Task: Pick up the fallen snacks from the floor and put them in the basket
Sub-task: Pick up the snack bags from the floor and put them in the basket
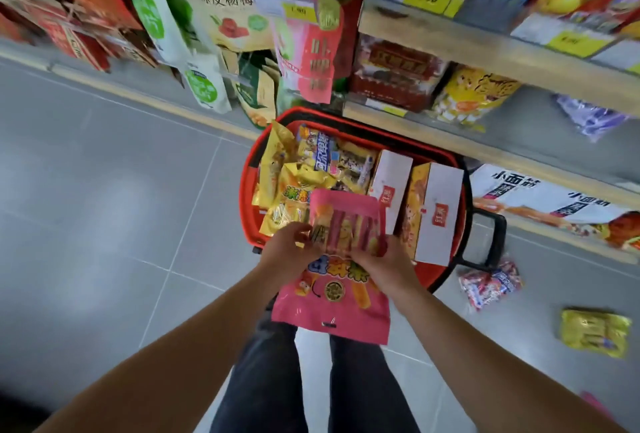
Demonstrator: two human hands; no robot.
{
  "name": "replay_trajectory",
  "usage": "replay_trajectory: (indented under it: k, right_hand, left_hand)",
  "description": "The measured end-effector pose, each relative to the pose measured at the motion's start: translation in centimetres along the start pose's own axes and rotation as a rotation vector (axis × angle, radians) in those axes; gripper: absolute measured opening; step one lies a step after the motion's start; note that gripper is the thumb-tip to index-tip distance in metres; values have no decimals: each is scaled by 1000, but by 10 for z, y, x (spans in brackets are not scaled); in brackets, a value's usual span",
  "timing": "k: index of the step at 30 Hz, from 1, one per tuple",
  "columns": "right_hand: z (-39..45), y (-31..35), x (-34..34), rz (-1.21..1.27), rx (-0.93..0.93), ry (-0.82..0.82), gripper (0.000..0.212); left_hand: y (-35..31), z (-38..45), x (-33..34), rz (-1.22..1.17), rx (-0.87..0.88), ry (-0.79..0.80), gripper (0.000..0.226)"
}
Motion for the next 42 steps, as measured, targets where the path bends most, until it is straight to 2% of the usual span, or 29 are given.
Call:
replay_trajectory:
  k: [2, 3, 7, 10, 12, 13, 15, 16, 19, 22, 25, 33, 37, 42]
  right_hand:
    - [23, -4, 7, -10, 20, -16, 76]
    - [34, -5, 10, -9, 36, -30, 79]
    - [78, -3, 20, -11, 69, -69, 56]
    - [114, -3, 25, -43, 13, -86, 32]
    - [130, -4, 29, -143, -44, -105, 31]
    - [141, -9, 31, -229, -77, -143, 48]
    - [155, -18, 35, -483, -146, -206, 97]
    - [162, -24, 37, -586, -176, -212, 113]
    - [173, -35, 42, -830, -243, -187, 132]
    - [181, -44, 46, -903, -288, -238, 133]
    - [186, -49, 53, -933, -296, -266, 132]
    - [180, -37, 45, -974, -208, -176, 126]
    - [133, -18, 26, -857, -171, -204, 118]
    - [37, 6, 5, -656, -134, -300, 98]
  left_hand:
    - [-2, 22, -1, 49, 30, 2, 45]
    - [-2, 36, 0, 79, 48, 4, 45]
    - [-3, 88, 9, 192, 135, -21, 40]
    - [1, 125, 18, 270, 184, -33, 37]
    - [5, 142, 23, 302, 205, -17, 41]
    - [9, 152, 25, 350, 232, -21, 50]
    - [19, 163, 30, 551, 304, -42, 80]
    - [25, 169, 34, 661, 356, -39, 92]
    - [39, 180, 39, 895, 536, -18, 111]
    - [43, 189, 36, 938, 611, -59, 118]
    - [46, 196, 38, 1041, 676, 4, 109]
    - [34, 195, 40, 1104, 619, 30, 106]
    - [1, 162, 22, 1063, 595, 72, 101]
    - [-42, 89, -7, 877, 642, 108, 81]
Point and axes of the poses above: each hand's wrist, its own z-axis towards the middle knuckle, its own x-axis out of the palm, y = z × x, the point moved 2 cm from there along z, towards the middle knuckle
